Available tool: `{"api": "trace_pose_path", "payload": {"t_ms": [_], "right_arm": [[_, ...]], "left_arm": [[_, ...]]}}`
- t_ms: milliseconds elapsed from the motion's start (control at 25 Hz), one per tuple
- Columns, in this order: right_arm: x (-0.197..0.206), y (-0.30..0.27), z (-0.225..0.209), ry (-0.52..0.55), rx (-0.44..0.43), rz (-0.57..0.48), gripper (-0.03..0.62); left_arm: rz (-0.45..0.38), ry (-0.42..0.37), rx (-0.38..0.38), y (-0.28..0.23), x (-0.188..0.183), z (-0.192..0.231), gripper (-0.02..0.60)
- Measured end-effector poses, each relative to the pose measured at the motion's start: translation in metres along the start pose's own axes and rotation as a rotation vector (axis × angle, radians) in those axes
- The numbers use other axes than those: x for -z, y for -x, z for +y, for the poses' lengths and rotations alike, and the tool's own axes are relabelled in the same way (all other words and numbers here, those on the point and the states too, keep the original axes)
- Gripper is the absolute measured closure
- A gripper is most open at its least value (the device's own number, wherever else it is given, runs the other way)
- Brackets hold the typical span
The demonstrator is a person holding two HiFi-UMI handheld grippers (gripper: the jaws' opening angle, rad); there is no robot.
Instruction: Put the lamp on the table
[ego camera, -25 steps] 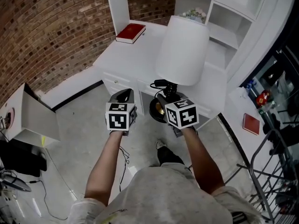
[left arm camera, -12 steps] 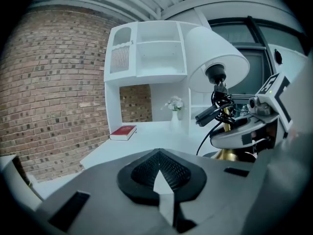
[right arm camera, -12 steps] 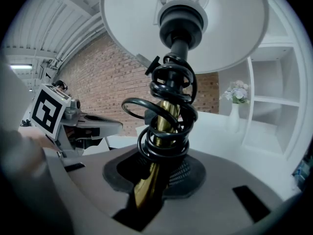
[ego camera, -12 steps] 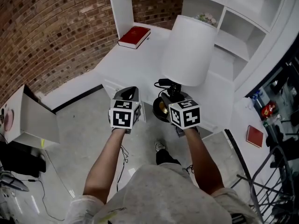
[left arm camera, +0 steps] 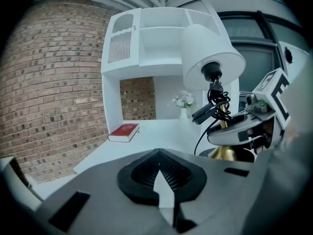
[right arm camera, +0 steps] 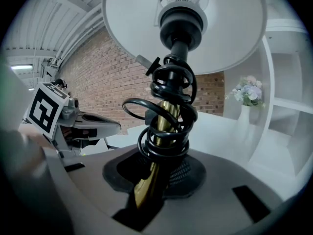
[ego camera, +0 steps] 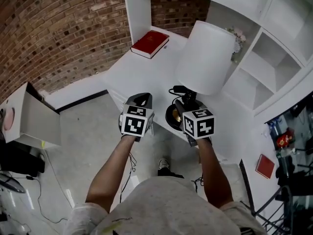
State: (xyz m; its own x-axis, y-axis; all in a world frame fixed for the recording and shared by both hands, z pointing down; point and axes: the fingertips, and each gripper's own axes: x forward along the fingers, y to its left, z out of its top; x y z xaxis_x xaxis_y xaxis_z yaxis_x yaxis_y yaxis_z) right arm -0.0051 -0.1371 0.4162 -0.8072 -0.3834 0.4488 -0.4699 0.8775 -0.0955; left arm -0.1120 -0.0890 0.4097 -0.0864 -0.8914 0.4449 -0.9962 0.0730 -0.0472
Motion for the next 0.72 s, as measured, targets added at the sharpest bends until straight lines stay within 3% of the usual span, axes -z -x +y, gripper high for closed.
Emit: {"api": "trace_pose_path", "payload": {"t_ms": [720], "right_arm": [[-0.036, -0.089, -0.061, 0.050, -0.119, 0.027, 0.493]], "left_arm": [[0.084, 0.045, -0.112, -0.080, -0.018, 0.041, 0.591]]}}
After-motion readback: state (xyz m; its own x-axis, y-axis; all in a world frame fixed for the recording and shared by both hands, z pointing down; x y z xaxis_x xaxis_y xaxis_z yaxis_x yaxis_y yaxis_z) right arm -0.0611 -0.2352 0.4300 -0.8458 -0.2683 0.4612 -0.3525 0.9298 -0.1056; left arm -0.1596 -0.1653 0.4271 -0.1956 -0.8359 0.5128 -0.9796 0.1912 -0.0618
